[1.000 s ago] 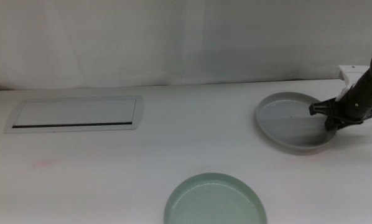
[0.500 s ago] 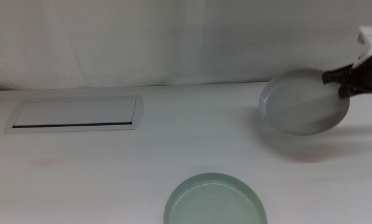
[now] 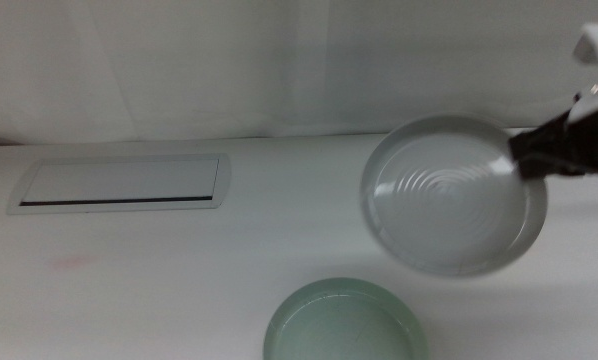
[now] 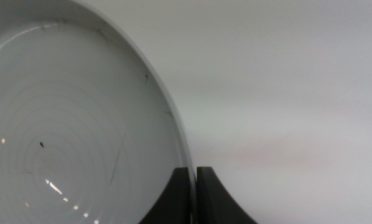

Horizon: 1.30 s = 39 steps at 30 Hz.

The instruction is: Stack the three bowls on top of each other.

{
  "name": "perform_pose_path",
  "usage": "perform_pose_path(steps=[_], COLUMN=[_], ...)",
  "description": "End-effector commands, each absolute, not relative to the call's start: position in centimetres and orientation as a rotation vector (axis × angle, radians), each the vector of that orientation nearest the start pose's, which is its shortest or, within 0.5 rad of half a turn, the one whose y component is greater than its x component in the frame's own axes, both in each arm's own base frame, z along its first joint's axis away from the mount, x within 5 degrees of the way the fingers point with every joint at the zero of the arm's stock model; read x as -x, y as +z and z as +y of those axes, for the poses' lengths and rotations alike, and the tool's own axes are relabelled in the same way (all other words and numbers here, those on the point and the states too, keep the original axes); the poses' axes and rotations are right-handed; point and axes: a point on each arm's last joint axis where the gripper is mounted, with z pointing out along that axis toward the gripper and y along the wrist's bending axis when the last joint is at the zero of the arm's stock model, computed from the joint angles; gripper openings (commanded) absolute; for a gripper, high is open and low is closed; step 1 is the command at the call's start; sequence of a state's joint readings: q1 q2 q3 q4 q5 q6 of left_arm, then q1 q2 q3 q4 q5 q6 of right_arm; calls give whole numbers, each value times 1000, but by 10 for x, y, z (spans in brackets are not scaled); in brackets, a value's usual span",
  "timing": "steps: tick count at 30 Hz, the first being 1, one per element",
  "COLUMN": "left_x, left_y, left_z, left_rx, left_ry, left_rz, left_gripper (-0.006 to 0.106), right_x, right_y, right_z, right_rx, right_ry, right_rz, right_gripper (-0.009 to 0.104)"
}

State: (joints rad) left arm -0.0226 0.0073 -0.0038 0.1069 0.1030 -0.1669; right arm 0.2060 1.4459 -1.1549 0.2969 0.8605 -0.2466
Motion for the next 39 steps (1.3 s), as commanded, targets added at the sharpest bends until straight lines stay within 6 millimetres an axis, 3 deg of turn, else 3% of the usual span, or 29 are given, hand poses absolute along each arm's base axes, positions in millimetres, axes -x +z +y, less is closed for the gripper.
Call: perform_pose_path(steps=[1,11,20,25,31,39], left_x=[-54,-54,-54,-54,-54,-54], left_y=[204,204,205,205,205,205], left_z=[0,0,0,0,0,0], left_rx=[53,52,52,52,52,52], left_ry=[-72,-73,-73,-73,-73,-73], left_rz=[1553,1549,1547,1547,1547,1547], left_gripper=[-3,-3,-3,-3,-3,-3], right_x=[-271,-232,-233,-239,-247,-258], right_y=[292,240,195,172,163,167], right_z=[94,147,175,180,183,190], right_rx=[439,547,637,625,615,649], right_ry=[389,470,450,430,414,408], right_rz=[2593,2624,2724,2778,2762,2740], right_gripper=[-3,-3,-3,-3,-3,0])
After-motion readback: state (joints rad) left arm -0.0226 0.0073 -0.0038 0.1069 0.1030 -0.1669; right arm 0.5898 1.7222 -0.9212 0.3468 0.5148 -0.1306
